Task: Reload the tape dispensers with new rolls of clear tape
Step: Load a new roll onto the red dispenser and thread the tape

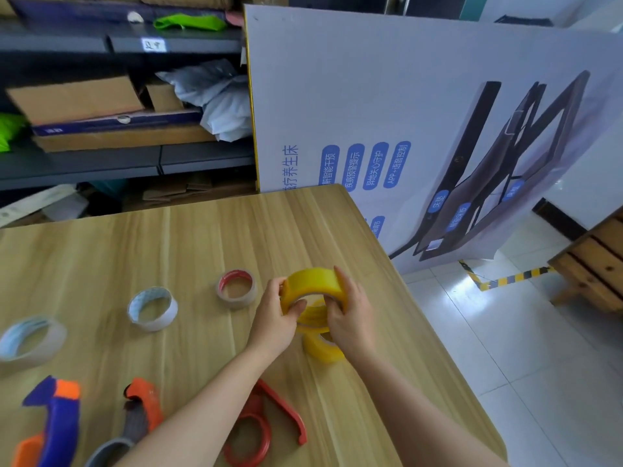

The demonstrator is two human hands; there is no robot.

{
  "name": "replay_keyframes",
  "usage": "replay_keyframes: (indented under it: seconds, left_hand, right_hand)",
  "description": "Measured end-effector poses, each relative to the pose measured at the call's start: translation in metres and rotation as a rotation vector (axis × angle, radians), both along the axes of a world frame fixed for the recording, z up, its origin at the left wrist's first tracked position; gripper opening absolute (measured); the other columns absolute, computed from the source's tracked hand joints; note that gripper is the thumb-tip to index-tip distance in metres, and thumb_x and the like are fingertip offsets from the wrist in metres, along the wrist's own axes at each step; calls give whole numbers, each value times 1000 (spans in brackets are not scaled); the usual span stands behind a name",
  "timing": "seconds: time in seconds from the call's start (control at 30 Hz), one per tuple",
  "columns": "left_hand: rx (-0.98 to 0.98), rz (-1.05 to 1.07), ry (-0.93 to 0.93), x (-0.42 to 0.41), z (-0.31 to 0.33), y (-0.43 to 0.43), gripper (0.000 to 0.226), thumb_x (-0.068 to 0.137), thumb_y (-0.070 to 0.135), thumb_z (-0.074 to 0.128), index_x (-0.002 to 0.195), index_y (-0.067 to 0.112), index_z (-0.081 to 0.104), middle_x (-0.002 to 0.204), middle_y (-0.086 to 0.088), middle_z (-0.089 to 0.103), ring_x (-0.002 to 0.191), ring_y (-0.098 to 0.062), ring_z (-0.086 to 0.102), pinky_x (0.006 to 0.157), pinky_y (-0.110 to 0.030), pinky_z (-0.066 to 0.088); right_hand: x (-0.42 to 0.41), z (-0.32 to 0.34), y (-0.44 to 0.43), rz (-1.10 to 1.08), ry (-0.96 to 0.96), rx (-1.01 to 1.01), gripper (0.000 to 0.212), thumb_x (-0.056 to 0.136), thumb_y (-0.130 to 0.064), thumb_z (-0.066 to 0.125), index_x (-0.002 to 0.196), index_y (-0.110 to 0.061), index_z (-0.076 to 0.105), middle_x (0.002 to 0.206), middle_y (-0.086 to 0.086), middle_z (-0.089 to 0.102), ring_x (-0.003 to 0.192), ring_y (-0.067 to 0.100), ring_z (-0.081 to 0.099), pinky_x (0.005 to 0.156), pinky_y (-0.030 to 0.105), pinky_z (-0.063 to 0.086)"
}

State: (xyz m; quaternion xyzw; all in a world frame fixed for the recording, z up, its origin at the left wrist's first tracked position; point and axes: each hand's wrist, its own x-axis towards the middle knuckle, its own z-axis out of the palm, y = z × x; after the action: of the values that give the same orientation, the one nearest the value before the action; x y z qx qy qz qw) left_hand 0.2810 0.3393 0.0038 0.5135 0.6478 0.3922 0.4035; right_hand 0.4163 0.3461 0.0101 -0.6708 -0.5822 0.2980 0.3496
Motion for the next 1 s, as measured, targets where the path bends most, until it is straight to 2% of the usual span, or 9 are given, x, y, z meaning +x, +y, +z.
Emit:
replay_keyframes:
  seconds: [0.1,0.27,0.37,0.5,0.6,0.7,0.8,0.9,1.0]
  left_hand:
    - [20,46,-75,-19,9,-16,30,91,18,64,113,28,47,96,10,59,87,-8,58,67,-13,40]
    - [31,214,-240,-63,22,-46,34,97,16,54,129,28,54,114,12,62,107,-9,56,91,-26,40]
    - [-37,320,-355,-93,24,-60,23,96,19,55,116,29,60,109,2,68,108,-20,62,95,-41,49]
    - [-144,343,-382,-127,29,-79,20,94,32,55,111,22,59,111,-7,67,106,-29,63,90,-55,52]
    - [-66,372,-338,-147,46,-95,38,79,42,57,107,17,60,108,-10,67,105,-31,63,93,-49,51]
    - [103,427,-179,-166,71,-113,31,91,21,56,122,13,55,110,-7,64,106,-28,60,89,-38,47]
    - [295,395,-119,-184,94,-128,23,87,12,54,105,25,58,99,-1,66,98,-25,62,87,-43,50]
    - [436,274,-1,-198,112,-138,34,85,0,54,99,30,60,95,8,67,95,-14,63,82,-32,51]
    - [602,165,160,-200,133,-146,35,84,-1,48,101,27,61,101,14,62,96,-1,58,82,-14,45]
  right_hand:
    - [-15,12,-13,1,85,13,53,87,-18,64,138,-22,50,119,-4,64,107,13,61,88,28,48]
    - [-47,42,-39,207,423,-127,22,84,-26,74,103,-19,67,77,-11,66,73,4,62,70,24,48]
    - [-74,60,-55,322,646,-194,25,87,-27,70,103,-8,69,85,0,71,79,8,64,73,20,45]
    - [-115,75,-76,429,863,-271,39,85,-29,66,114,-4,67,106,18,72,95,26,68,84,33,51]
    - [-140,86,-93,457,978,-282,43,82,-21,66,115,6,63,102,21,68,94,30,64,89,42,49]
    - [-159,96,-108,490,1037,-288,47,75,-13,66,118,5,61,105,22,66,98,32,61,93,46,45]
    - [-176,108,-119,541,1040,-280,50,61,-18,69,108,-1,66,92,16,68,86,27,63,84,41,45]
    - [-190,124,-128,587,976,-267,25,76,-23,66,92,-4,68,79,11,69,76,25,63,82,41,45]
    - [-202,143,-135,565,856,-254,33,96,-28,52,79,-4,67,67,11,65,65,23,60,74,39,48]
